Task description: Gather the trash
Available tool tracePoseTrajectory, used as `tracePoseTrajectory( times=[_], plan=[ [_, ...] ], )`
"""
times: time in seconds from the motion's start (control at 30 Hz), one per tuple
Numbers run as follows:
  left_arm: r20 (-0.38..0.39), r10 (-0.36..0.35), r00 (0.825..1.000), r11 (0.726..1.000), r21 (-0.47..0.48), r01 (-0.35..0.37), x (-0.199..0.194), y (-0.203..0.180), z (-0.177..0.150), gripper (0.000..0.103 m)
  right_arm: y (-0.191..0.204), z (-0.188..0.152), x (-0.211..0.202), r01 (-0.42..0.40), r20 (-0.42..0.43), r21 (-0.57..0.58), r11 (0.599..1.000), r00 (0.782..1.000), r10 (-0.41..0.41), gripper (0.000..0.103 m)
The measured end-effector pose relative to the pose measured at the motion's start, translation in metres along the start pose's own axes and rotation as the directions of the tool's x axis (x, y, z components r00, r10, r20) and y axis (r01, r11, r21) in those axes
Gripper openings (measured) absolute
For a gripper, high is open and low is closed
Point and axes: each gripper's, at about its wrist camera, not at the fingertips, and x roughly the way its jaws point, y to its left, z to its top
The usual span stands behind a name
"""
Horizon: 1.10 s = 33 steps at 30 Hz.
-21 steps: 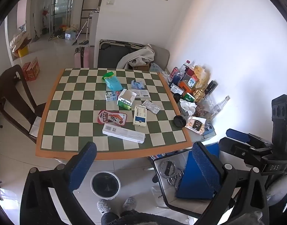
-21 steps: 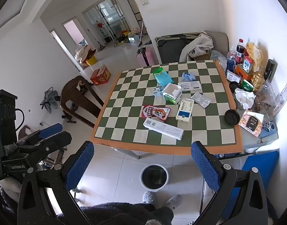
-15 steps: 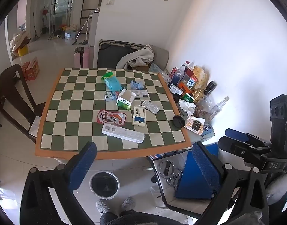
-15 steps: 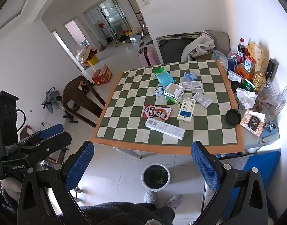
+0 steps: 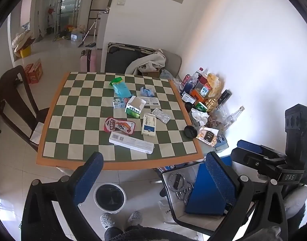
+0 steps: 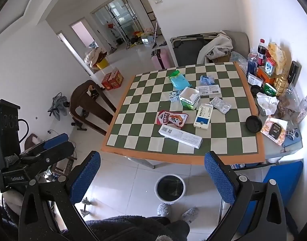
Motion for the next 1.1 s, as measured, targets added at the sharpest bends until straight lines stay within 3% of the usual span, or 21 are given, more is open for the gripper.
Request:
tracePoseTrajectory(
  times=[1.1],
  plan=[
    [0.005,-0.008,1.000,1.000,-0.017,0.008,-0.005,0.020,0.004,0.103,0.012,-0.001,0.010,-0.014,-0.016,-0.007,1.000,1.000,0.014,0.103]
  ],
)
